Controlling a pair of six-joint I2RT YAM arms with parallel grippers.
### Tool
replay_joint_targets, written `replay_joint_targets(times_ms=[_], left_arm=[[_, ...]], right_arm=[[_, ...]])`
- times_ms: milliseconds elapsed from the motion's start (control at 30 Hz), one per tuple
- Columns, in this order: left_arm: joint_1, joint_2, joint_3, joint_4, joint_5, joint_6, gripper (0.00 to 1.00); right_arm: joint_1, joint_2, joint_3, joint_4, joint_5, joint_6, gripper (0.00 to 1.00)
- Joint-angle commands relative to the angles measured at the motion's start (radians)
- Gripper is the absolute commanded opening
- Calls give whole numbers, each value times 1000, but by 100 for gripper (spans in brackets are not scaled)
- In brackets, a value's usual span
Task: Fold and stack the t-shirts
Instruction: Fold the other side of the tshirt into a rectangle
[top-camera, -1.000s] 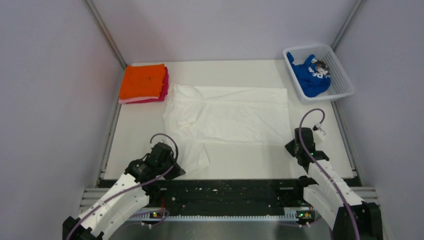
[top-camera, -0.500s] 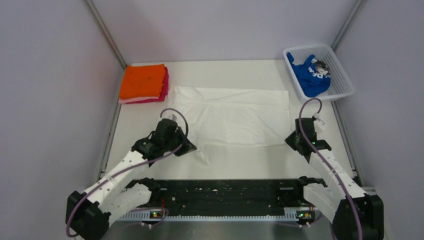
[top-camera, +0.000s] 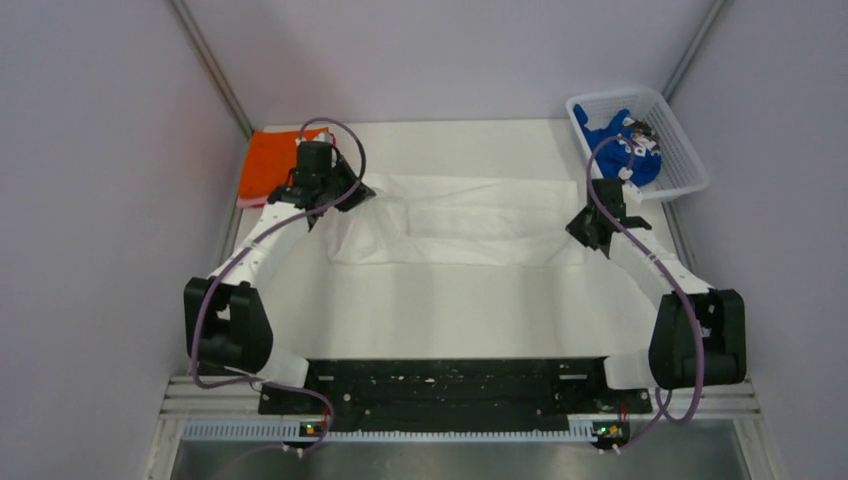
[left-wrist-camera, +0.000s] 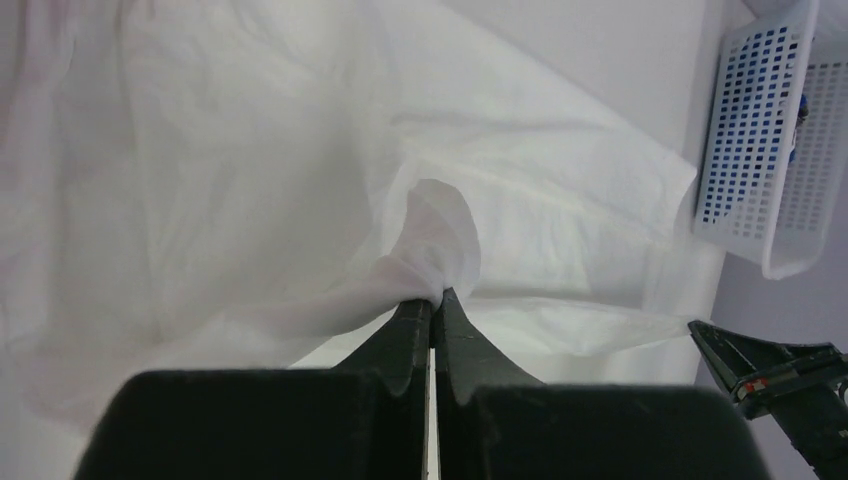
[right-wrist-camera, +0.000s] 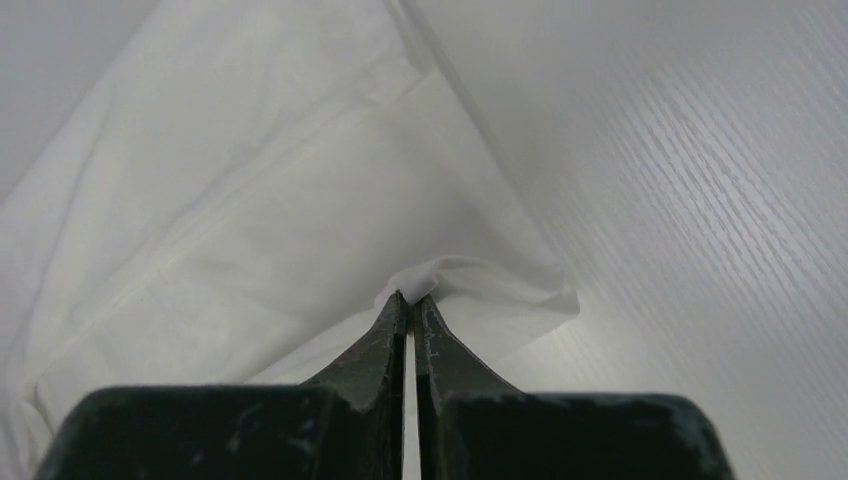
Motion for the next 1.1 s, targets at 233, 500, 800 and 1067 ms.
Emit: replay_joint_targets(times_ms=[233,500,800,1067], left_arm=[[92,245,267,105,98,139,0],[116,429,424,88,156,161,2],[138,629,718,-170,42,190,96],[73,451,432,-36,126,96,99]], right_arm=[[-55,212,217,124,-7,-76,0],[-70,349,308,151,-17,-81,0],[-81,443,438,113,2,-98,98],[5,510,470,262,-163,-267,99]])
